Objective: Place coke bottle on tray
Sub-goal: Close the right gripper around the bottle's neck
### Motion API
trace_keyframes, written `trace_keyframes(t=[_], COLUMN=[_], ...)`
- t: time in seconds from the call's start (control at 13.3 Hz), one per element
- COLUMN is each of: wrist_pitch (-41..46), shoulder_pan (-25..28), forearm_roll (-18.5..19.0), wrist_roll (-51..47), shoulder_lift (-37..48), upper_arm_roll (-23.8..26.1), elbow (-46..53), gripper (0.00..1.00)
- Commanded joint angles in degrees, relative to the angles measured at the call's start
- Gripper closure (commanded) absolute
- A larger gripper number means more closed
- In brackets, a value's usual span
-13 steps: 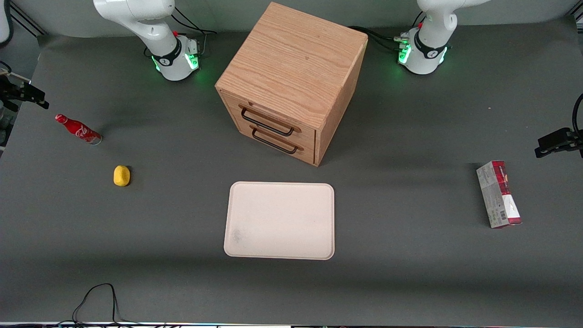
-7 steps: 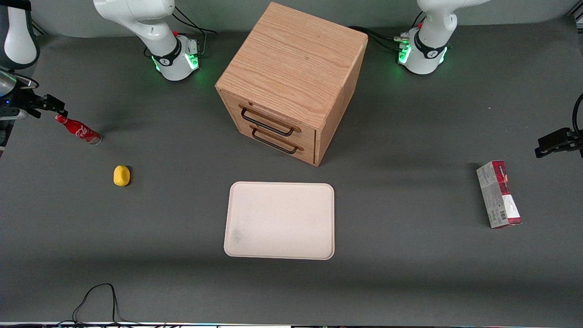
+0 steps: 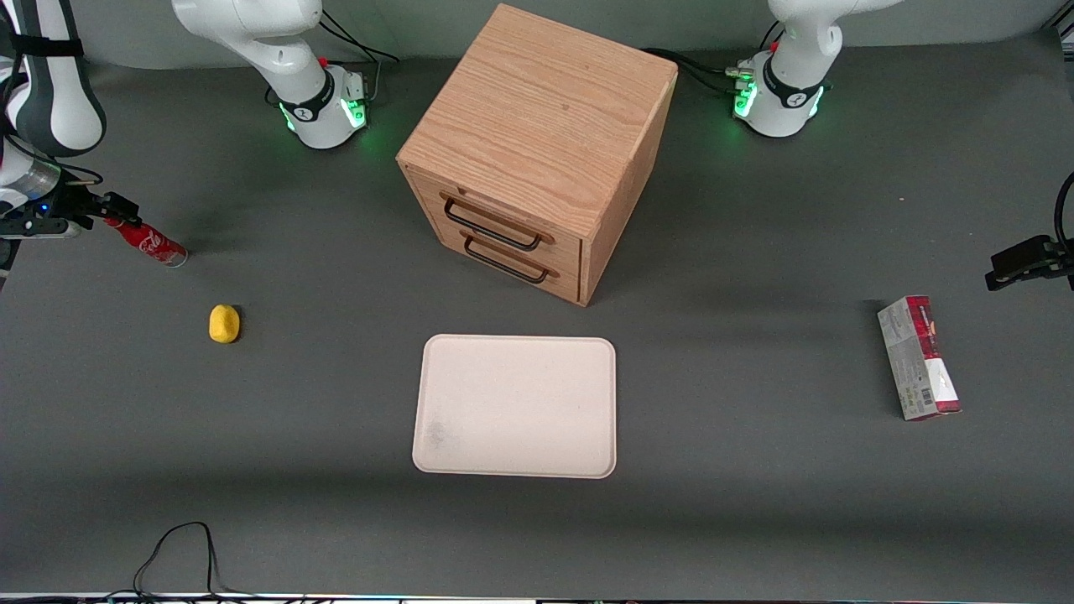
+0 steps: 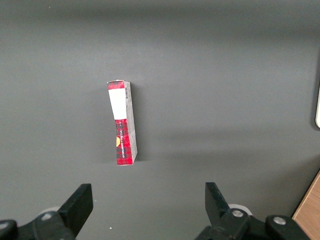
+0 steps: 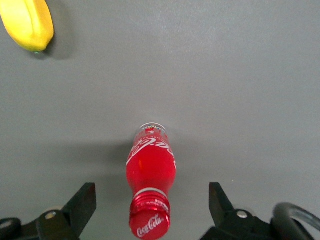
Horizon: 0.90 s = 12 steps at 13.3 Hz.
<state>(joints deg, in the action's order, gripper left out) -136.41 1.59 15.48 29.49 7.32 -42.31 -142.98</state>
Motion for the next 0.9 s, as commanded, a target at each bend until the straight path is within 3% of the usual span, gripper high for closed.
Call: trace_keyframes(t=[0.0, 0.08, 0.23, 0.38, 0.53, 0.6, 0.83], wrist_pitch=[-0.35, 0.00, 1.23, 1.41, 2.46, 2.55, 5.26], shoulder_pan=[0.34, 0.34, 0.34, 0.43, 0.52, 0.52, 0.78], forearm_roll=[0.43, 0.43, 0.34, 0.34, 0.34, 0.34, 0.25], wrist_roll=[1.00, 1.00, 0.92, 0.74, 0.39, 0.30, 0.13], shoulder_lift=[-0.28, -0.28, -0.20, -0.20, -0.11, -0.11, 0.85], upper_arm_roll=[-0.58, -0.58, -0.58, -0.58, -0.49, -0.49, 0.03], elbow=[0.25, 0.25, 0.33, 0.33, 0.42, 0.42, 1.30], gripper=[0.00, 0.02, 0.24, 0.55, 0.94, 1.00, 1.00])
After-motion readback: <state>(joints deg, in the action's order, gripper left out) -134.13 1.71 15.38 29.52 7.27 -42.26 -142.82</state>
